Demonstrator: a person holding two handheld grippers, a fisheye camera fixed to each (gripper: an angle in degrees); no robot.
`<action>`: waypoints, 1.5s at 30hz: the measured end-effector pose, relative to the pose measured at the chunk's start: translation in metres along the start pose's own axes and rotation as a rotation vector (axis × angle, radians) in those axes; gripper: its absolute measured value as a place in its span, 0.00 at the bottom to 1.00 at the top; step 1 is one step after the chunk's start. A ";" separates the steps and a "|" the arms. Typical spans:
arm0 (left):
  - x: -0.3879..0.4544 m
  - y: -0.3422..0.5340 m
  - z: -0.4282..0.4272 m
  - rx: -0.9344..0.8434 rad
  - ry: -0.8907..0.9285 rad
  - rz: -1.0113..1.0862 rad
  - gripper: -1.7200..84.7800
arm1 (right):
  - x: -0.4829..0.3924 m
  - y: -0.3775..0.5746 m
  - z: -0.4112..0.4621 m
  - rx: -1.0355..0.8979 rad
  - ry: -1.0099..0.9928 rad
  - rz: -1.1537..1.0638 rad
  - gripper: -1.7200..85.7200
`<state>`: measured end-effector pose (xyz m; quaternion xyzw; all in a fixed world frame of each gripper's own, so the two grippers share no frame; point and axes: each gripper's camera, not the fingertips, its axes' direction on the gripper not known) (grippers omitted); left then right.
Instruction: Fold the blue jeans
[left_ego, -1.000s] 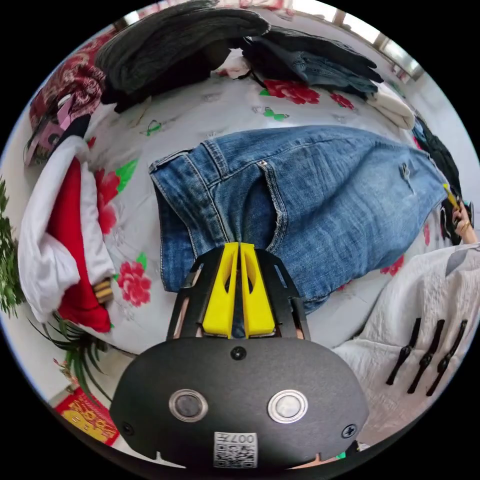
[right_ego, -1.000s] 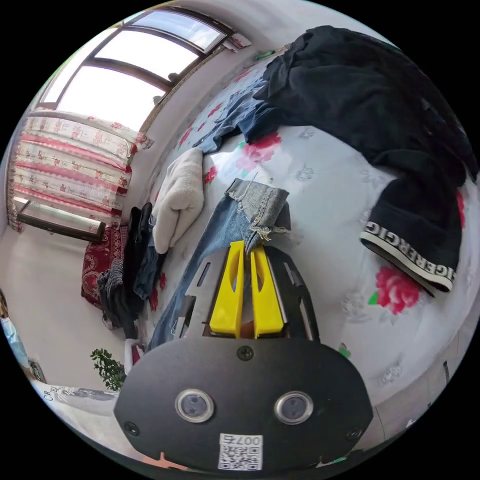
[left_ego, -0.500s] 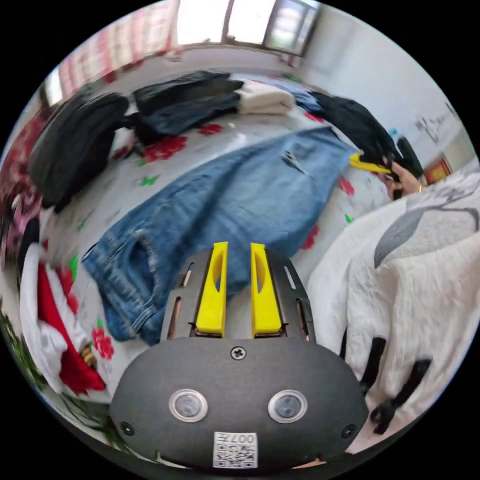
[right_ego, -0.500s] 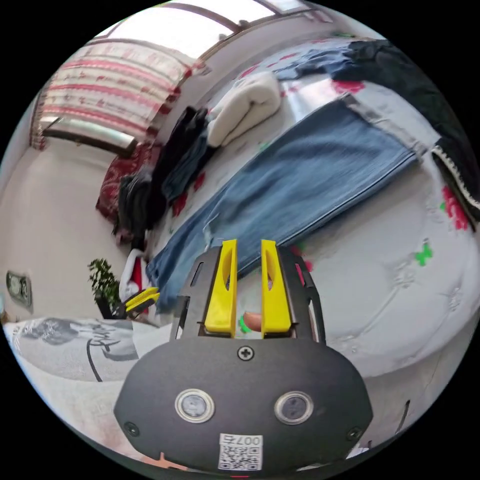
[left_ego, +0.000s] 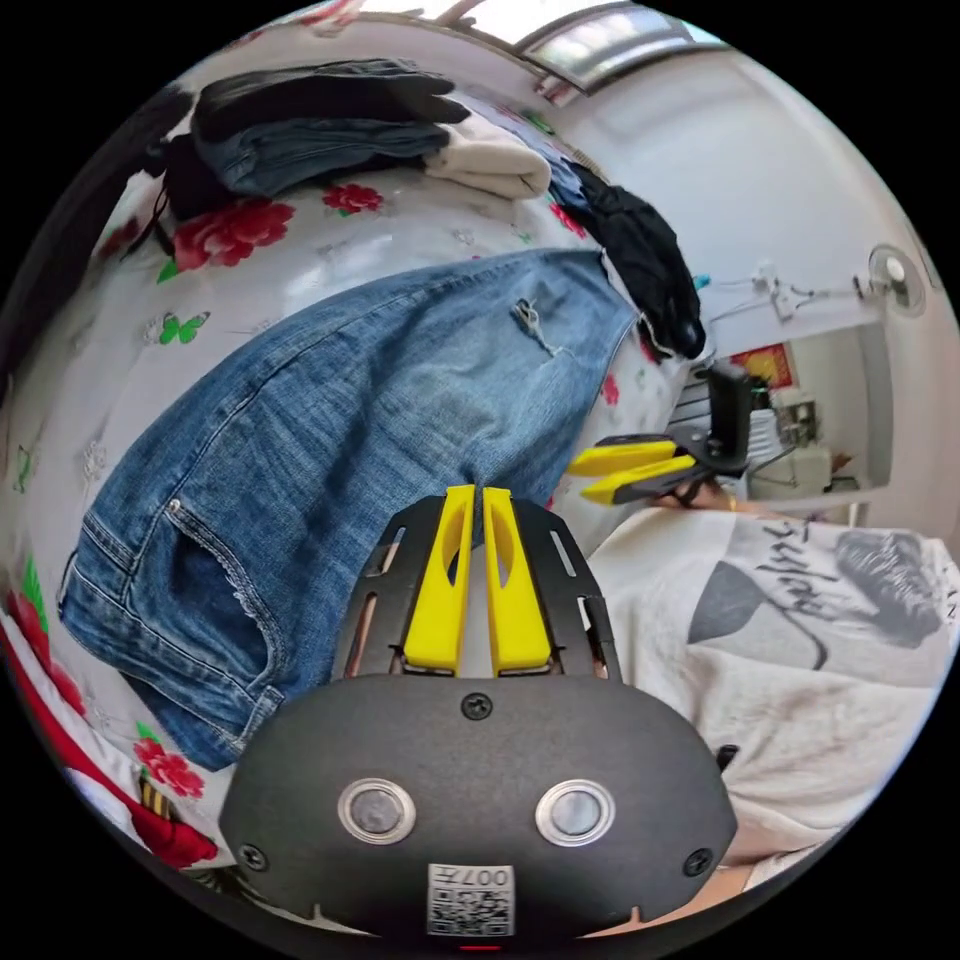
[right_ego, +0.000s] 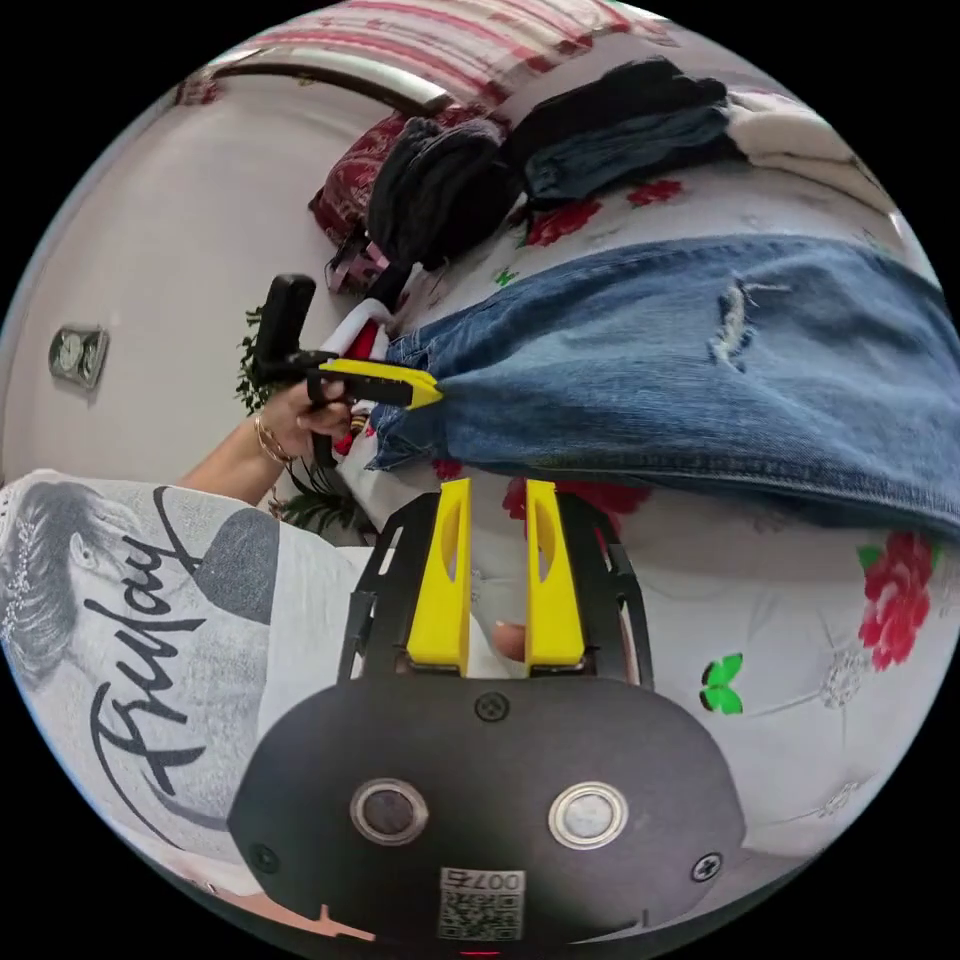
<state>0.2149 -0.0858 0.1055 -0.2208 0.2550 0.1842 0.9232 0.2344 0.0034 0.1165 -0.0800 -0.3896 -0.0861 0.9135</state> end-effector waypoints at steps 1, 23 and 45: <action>-0.005 -0.002 -0.003 0.002 0.005 -0.008 0.01 | -0.001 -0.004 0.005 -0.032 0.035 -0.032 0.09; -0.066 -0.022 -0.024 0.002 0.092 -0.110 0.01 | 0.047 -0.046 -0.020 -0.194 -0.014 -0.237 0.09; -0.041 0.076 -0.020 -0.102 -0.556 -0.227 0.01 | 0.110 -0.026 -0.060 -0.294 -0.225 -0.131 0.02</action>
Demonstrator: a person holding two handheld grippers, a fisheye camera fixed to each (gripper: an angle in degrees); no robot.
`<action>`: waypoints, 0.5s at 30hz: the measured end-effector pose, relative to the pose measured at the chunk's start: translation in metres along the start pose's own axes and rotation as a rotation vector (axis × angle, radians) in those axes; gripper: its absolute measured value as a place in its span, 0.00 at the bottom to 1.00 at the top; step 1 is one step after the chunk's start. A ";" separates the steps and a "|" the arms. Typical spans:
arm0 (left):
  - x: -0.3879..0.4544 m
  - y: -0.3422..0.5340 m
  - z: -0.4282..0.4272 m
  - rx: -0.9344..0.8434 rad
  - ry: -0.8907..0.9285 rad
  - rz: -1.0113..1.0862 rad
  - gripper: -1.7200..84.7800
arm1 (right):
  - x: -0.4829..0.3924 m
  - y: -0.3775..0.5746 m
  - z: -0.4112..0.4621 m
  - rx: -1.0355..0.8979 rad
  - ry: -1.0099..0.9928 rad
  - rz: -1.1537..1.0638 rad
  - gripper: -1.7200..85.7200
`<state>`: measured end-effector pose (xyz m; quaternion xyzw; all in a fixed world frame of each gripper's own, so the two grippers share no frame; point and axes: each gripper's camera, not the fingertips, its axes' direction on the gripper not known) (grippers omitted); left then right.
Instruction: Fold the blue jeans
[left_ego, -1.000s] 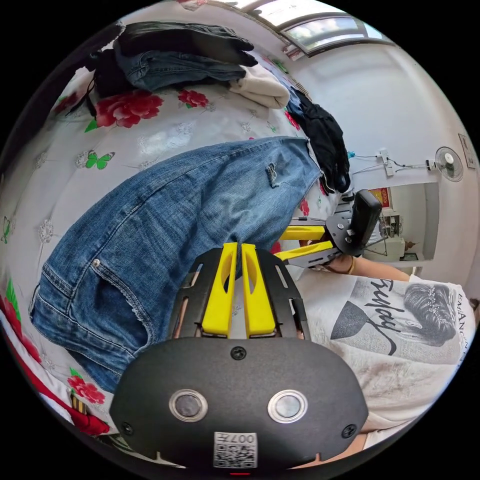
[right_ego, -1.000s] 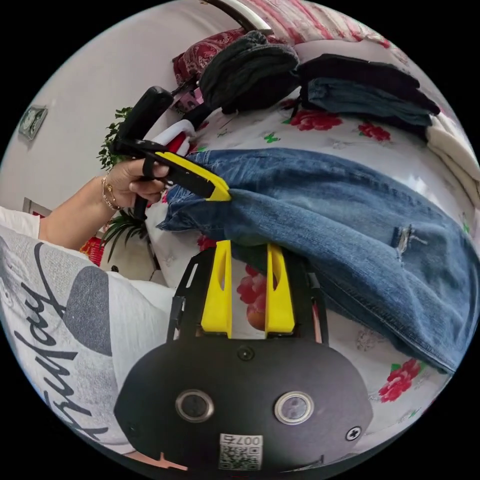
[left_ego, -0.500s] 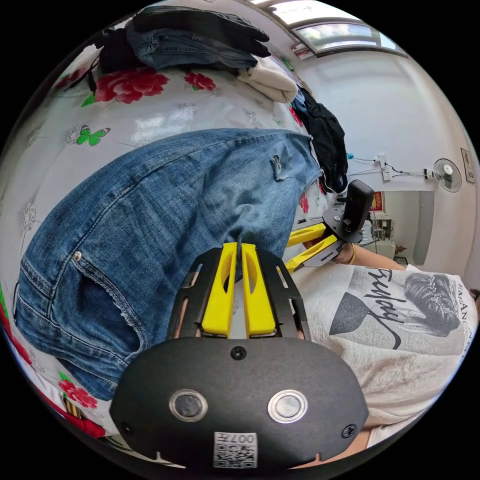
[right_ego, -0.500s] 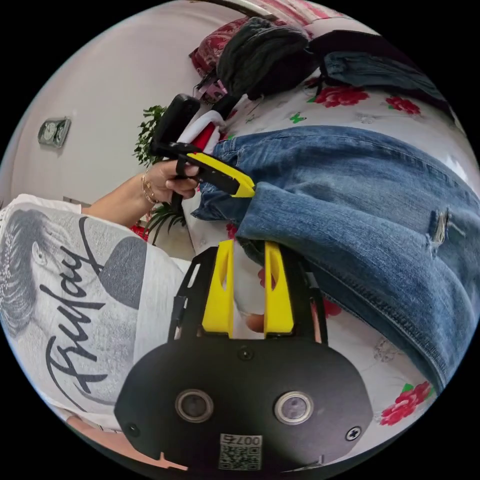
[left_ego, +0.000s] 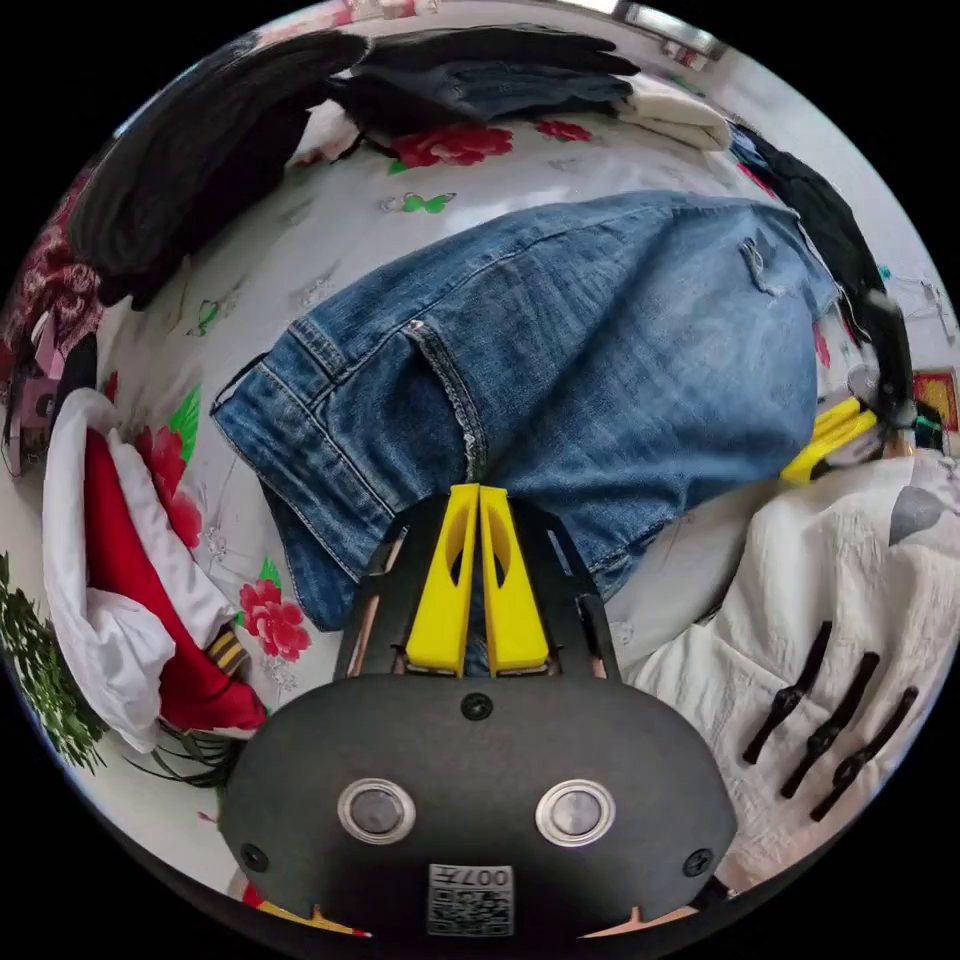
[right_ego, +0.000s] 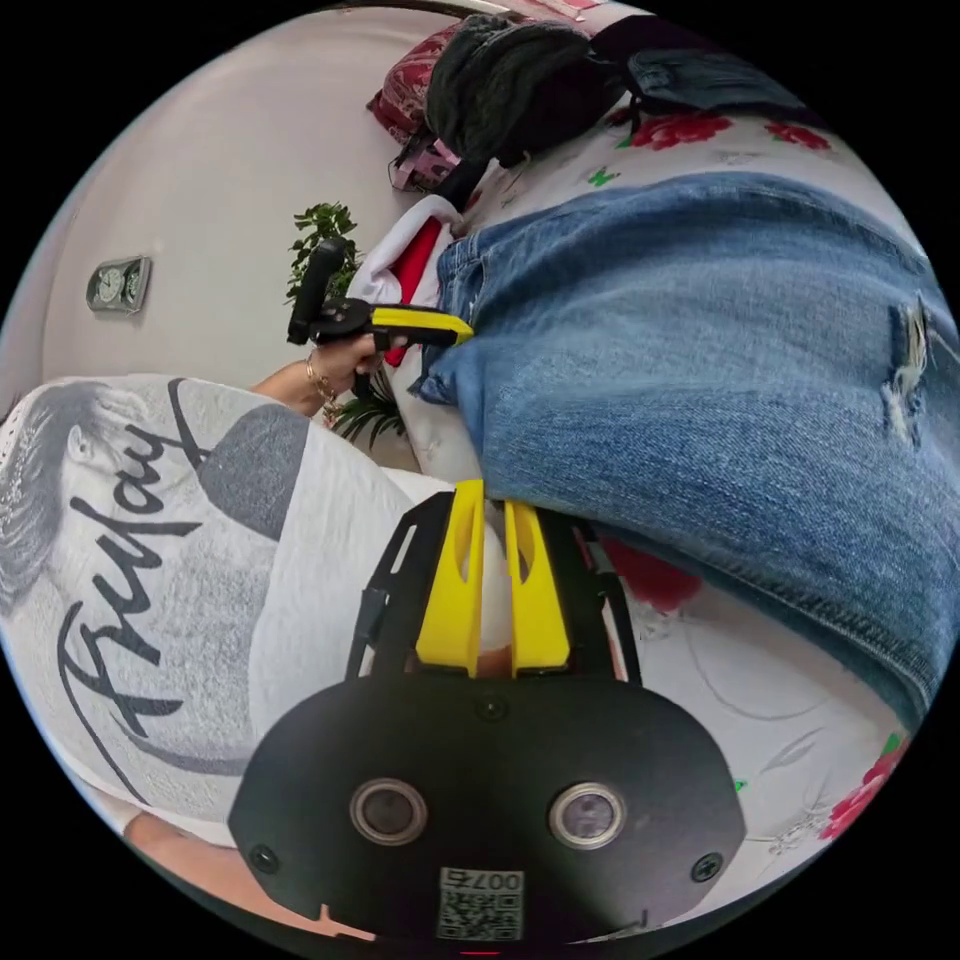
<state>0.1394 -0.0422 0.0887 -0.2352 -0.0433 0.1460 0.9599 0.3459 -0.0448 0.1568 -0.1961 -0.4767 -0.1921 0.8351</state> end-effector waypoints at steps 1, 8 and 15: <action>-0.004 -0.001 0.000 -0.002 0.018 -0.024 0.01 | -0.002 0.000 0.003 -0.008 -0.005 0.001 0.02; -0.019 0.018 -0.007 0.048 0.138 -0.056 0.01 | 0.008 -0.004 0.001 -0.122 0.022 0.064 0.02; -0.042 0.071 -0.047 0.221 0.244 -0.320 0.02 | 0.048 0.088 -0.144 0.412 0.080 0.372 0.06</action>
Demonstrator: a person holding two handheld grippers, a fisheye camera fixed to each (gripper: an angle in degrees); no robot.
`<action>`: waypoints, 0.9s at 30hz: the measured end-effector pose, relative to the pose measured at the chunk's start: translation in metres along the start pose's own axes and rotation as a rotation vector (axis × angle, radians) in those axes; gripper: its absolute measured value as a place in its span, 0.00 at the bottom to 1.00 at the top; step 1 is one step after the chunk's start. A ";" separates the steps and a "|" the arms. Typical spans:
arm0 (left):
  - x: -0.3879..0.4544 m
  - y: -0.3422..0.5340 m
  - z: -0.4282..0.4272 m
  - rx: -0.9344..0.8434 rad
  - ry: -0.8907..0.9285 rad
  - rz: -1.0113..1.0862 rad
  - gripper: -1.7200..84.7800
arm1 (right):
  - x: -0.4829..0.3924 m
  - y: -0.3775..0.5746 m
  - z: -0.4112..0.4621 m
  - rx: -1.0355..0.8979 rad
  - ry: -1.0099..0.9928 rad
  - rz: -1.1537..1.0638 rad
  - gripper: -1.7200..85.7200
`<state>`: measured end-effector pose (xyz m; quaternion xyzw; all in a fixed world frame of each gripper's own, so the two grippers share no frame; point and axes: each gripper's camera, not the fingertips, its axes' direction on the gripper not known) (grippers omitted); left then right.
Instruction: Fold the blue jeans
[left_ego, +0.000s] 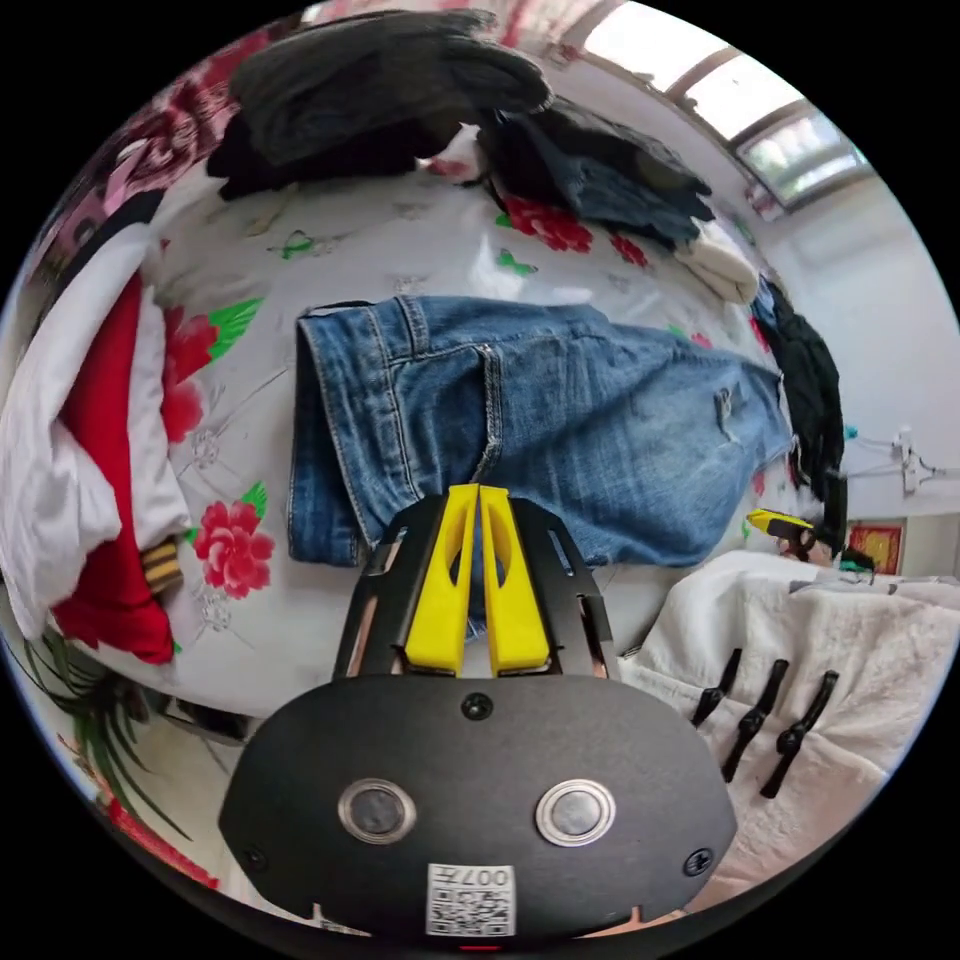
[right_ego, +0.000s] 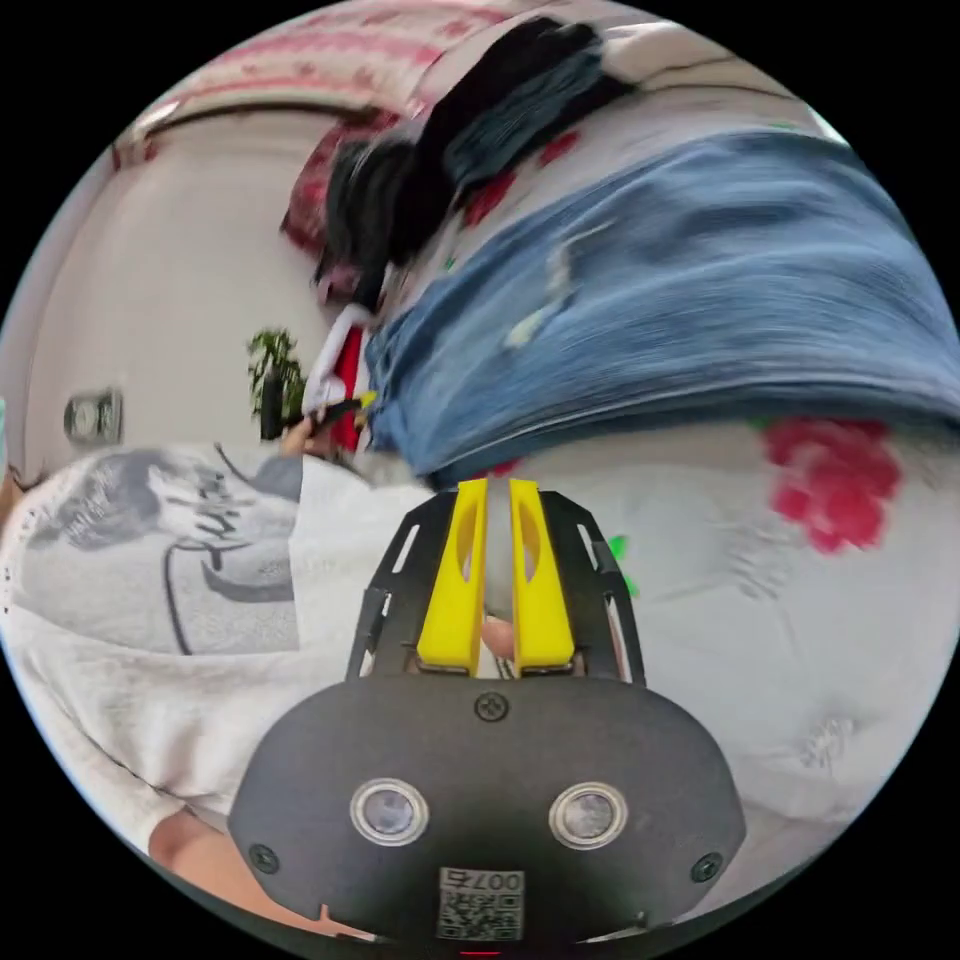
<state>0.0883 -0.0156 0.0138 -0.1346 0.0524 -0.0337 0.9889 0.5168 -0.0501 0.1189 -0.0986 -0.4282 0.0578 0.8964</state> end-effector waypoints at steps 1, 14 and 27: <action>-0.004 0.004 -0.004 0.019 0.020 -0.030 0.02 | 0.021 0.005 -0.037 0.158 0.012 0.087 0.07; -0.077 0.089 -0.014 0.136 0.384 -0.613 0.14 | 0.145 0.056 -0.143 0.997 -0.056 0.643 0.11; -0.116 0.121 -0.011 0.216 0.493 -0.797 0.16 | 0.004 -0.015 -0.134 0.838 -0.099 0.081 0.02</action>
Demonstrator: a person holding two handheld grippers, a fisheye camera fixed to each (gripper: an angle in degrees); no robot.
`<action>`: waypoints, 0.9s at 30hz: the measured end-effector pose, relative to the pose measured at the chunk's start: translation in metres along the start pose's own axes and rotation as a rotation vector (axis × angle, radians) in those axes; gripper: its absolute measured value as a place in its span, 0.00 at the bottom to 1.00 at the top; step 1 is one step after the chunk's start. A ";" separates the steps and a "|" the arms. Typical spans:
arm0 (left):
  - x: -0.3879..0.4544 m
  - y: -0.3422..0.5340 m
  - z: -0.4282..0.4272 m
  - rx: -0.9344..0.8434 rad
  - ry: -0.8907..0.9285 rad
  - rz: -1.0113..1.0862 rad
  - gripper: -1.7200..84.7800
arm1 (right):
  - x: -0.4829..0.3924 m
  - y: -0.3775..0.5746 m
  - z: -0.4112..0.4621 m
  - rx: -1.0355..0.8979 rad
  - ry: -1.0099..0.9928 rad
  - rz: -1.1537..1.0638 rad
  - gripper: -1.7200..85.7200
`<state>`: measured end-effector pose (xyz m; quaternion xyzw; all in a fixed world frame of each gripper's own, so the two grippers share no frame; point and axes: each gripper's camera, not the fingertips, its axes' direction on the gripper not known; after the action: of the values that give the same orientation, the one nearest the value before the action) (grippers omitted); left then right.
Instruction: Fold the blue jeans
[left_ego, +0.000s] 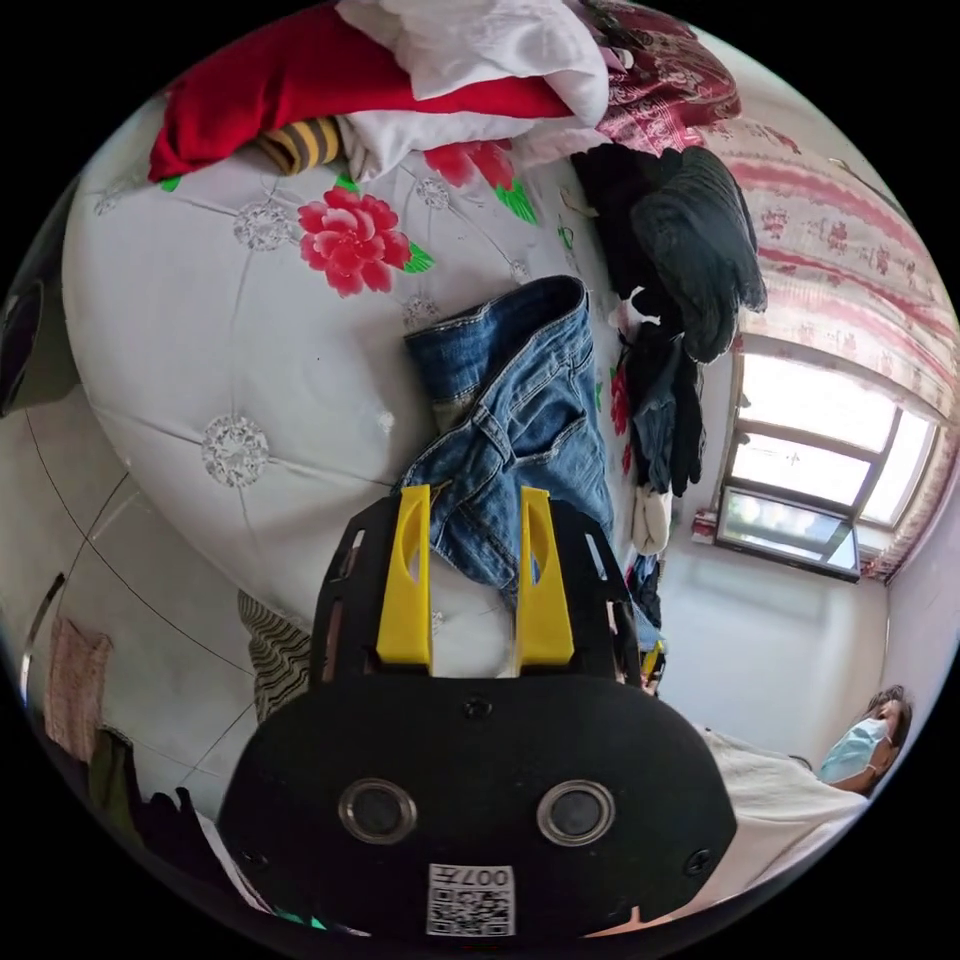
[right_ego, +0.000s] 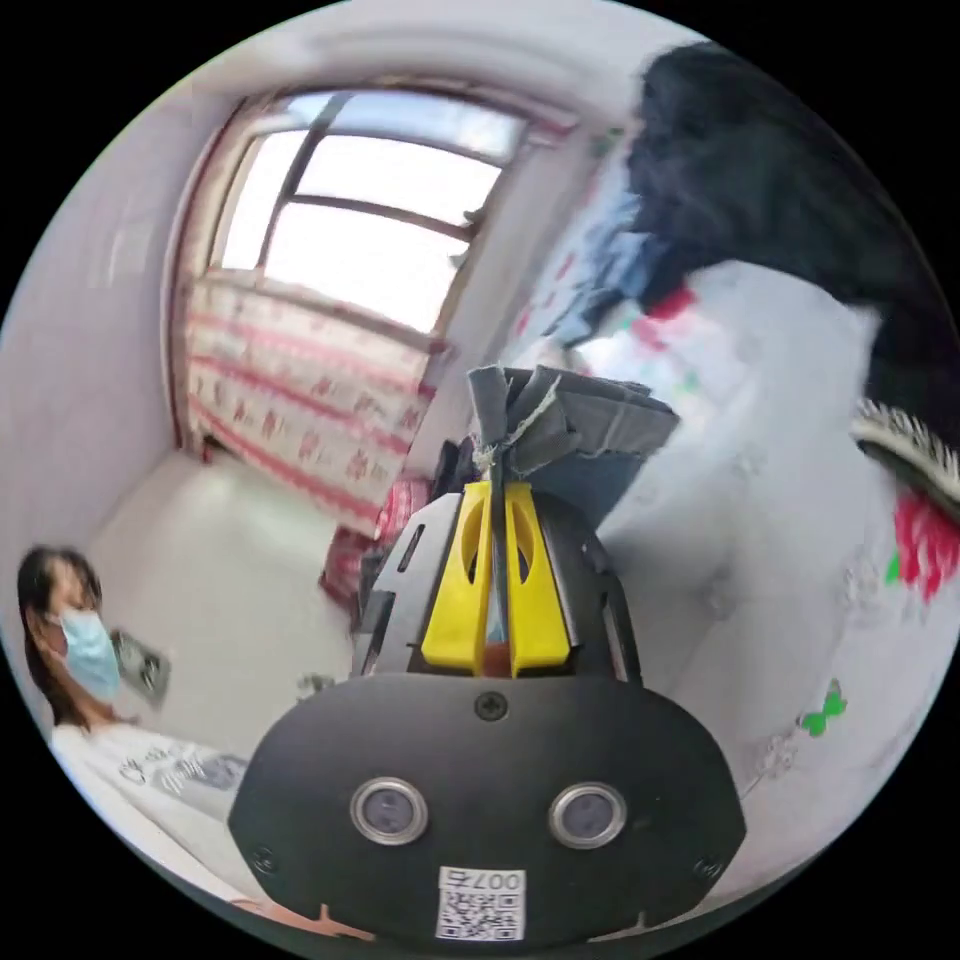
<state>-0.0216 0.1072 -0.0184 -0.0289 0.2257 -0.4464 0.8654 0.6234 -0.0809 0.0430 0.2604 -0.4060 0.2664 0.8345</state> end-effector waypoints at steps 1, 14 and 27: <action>0.000 -0.001 -0.001 -0.007 -0.002 0.009 0.16 | -0.041 0.004 0.018 -0.086 0.017 -0.147 0.02; -0.014 -0.009 -0.013 -0.017 0.041 0.139 0.18 | -0.191 0.349 0.305 -1.093 0.251 -0.978 0.03; -0.041 -0.020 0.003 0.114 0.170 0.133 0.07 | -0.196 0.429 0.304 -1.037 0.408 -0.926 0.03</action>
<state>-0.0556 0.1268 0.0041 0.0732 0.2742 -0.4012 0.8709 0.0745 -0.0151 0.1391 -0.0785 -0.1644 -0.2978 0.9371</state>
